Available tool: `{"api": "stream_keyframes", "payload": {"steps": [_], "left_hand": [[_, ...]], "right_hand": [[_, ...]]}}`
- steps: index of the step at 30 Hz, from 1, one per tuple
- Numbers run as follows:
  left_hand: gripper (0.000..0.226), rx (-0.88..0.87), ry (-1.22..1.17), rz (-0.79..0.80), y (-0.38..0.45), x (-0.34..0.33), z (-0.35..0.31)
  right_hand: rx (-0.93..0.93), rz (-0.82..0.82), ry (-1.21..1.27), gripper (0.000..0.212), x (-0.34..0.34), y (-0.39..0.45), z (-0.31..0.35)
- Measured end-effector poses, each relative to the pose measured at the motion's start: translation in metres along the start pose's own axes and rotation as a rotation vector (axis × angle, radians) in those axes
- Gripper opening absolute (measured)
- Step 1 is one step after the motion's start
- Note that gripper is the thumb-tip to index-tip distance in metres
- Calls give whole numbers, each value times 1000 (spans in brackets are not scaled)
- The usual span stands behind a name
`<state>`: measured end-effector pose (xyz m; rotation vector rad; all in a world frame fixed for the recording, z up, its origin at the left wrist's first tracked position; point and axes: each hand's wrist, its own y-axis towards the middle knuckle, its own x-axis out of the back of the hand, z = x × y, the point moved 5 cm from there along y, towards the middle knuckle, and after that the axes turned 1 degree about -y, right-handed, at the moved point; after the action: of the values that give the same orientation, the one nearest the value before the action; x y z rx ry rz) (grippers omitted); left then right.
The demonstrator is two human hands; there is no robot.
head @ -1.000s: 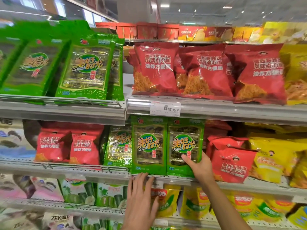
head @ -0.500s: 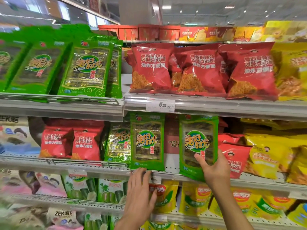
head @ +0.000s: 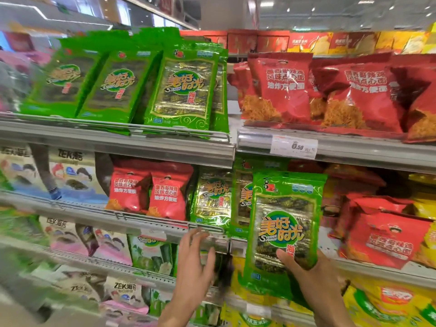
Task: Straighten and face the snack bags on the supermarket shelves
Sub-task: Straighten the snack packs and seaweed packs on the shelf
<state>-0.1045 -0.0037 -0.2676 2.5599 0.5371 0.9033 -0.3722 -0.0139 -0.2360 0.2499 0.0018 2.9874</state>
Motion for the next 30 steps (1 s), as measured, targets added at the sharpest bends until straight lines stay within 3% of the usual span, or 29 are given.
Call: {"api": "stream_keyframes", "payload": {"steps": [4, 7, 14, 17, 22, 30], "left_hand": [[40, 114, 1, -148, 34, 61, 45], [50, 160, 37, -163, 72, 95, 75], [105, 246, -32, 183, 143, 98, 103], [93, 321, -113, 280, 159, 90, 116], [70, 414, -235, 311, 168, 85, 123], [62, 489, -461, 206, 166, 86, 116]], "right_hand": [[-47, 28, -8, 49, -65, -6, 3], [-60, 2, 0, 52, -106, -9, 9], [-86, -67, -30, 56, -157, -12, 9], [-116, -54, 22, 48, -164, -13, 3], [-138, -52, 41, 33, -160, -13, 1], [-202, -34, 70, 50, -152, -11, 1]]}}
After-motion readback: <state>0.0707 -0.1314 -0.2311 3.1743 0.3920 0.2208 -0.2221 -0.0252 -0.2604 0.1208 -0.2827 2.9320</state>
